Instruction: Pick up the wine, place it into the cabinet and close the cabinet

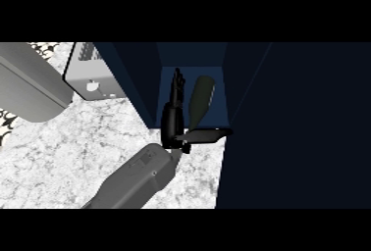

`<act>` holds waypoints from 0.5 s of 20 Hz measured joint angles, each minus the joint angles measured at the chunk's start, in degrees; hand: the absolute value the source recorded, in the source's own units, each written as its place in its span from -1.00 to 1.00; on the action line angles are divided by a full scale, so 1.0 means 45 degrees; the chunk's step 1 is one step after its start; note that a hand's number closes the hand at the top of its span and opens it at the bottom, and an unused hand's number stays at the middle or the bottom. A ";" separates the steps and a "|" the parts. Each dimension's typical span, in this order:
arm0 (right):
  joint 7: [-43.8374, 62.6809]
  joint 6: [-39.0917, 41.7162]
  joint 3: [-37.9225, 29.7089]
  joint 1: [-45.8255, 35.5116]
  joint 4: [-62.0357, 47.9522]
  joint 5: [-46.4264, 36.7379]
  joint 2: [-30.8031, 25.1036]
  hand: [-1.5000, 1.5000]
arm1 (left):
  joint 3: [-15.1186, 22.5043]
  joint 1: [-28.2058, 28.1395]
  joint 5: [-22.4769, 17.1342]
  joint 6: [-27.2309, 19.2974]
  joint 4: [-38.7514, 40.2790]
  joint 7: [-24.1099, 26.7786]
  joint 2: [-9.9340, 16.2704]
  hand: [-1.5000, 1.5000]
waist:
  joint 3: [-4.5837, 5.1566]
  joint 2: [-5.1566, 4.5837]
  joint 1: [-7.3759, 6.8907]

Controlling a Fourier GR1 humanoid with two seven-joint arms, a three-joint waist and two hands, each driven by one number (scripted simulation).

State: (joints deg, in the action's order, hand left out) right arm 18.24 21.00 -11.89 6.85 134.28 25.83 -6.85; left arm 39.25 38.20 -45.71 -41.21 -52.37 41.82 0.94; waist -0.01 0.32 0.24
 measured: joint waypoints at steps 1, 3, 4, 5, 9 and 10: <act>-0.0047 0.0003 0.0061 0.0074 0.0010 -0.0006 0.0062 -1.00 | 0.0153 -0.0416 0.0157 -0.0009 -0.0519 -0.0039 0.0076 -1.00 | -0.0002 0.0000 -0.0022; -0.0031 -0.0057 -0.0034 0.0054 0.0018 -0.0002 0.0007 -1.00 | 0.0546 -0.1228 0.0421 -0.0163 -0.1755 -0.0277 0.0250 -1.00 | -0.0001 0.0006 -0.0071; -0.0095 -0.0064 -0.0125 0.0016 -0.0050 -0.0018 0.0002 -1.00 | 0.0713 -0.1600 0.0610 -0.0253 -0.2364 -0.0388 0.0364 -1.00 | 0.0000 0.0001 -0.0085; -0.0140 -0.0089 -0.0103 0.0112 -0.0012 -0.0020 0.0063 -1.00 | 0.0930 -0.2020 0.0754 -0.0362 -0.3040 -0.0524 0.0537 -1.00 | -0.0001 0.0007 -0.0095; 0.0013 -0.0184 -0.0260 0.0048 -0.0009 -0.0040 -0.0110 -1.00 | 0.1650 -0.3844 0.1353 -0.0589 -0.5472 -0.0825 0.1416 -1.00 | -0.0001 0.0000 -0.0118; -0.0056 -0.0167 -0.0242 0.0146 0.0015 -0.0041 -0.0051 -1.00 | 0.1703 -0.4064 0.1563 -0.0698 -0.5834 -0.0983 0.1535 1.00 | -0.0001 -0.0006 -0.0099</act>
State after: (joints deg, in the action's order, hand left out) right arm 17.99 20.25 -12.98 7.51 134.34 25.64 -7.08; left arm 46.91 19.91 -38.67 -44.34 -78.63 37.40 7.85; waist -0.01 0.29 -0.20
